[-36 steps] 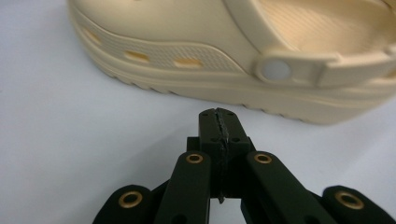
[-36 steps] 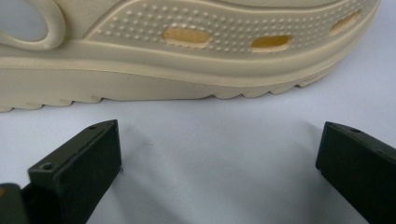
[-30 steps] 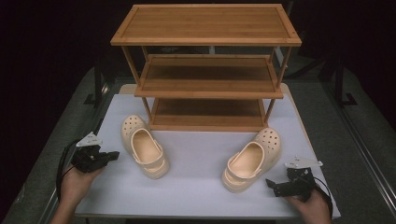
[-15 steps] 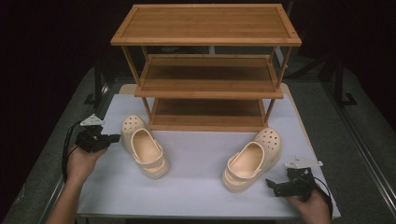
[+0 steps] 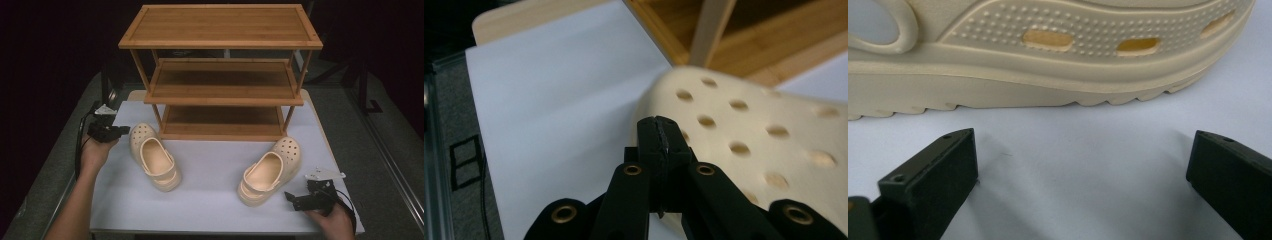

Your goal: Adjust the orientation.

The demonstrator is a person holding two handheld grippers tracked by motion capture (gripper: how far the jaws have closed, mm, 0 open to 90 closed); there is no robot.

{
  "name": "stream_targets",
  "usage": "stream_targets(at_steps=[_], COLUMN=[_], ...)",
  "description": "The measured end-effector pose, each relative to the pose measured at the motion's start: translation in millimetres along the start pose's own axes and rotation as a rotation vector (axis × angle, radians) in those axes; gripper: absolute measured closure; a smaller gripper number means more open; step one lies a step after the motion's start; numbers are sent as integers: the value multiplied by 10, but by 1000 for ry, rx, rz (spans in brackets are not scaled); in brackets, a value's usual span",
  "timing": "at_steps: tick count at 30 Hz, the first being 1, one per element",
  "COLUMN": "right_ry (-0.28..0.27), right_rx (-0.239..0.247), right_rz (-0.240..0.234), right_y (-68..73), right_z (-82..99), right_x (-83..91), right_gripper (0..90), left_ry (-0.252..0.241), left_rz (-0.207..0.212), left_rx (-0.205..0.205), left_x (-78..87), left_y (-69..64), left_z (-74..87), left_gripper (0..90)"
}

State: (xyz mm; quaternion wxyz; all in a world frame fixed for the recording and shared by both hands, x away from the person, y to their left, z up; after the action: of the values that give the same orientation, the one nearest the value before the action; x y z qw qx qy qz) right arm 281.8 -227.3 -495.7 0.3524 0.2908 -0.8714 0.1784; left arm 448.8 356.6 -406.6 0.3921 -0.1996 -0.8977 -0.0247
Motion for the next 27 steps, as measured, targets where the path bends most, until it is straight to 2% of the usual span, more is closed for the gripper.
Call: stream_targets(at_steps=[4, 7, 9, 12, 18, 20, 25, 27], right_ry=[0, -1, 0, -1, -2, -2, -1, -1], right_rx=[0, -1, -1, -2, -1, -1, -1, -1], right_rz=[0, 0, -1, -1, -2, -2, -2, -2], right_y=[0, 0, 0, 0, -1, -1, -1, -1], right_z=[0, 0, 0, 0, 1, 1, 1, 1], right_x=[0, 0, 0, 1, 1, 1, 1, 1], right_gripper=[0, 0, 0, 0, 0, 0, 0, 0], left_ry=[7, 23, 22, 27, 72, 62, 69, 74], left_rz=[-4, -24, -10, -21, -29, -21, -26, -3], left_rx=[1, -12, 7, -1, -20, -5, -20, -29], left_x=[-122, -207, -261, -349, -496, -487, -463, -469], left_y=[42, 75, 89, 86, 88, 84, 46, -13], left_z=[-120, -186, -234, -287, -225, -220, -203, -186], left_gripper=[900, 900, 900, 900, 900, 900, 900, 900])
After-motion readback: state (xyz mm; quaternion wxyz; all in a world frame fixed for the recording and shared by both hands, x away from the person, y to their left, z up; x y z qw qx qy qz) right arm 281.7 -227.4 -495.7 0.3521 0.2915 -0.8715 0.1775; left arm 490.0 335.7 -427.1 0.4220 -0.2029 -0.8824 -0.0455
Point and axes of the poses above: each handheld gripper's, and its own axes: x roughly backward along the jaws, z roughly out of its underside, y roughly to its left, the point moved 5 cm from there along -x, roughly forward along the jaws, and after that the axes turned 11 degrees about x, right-handed, at the moved point
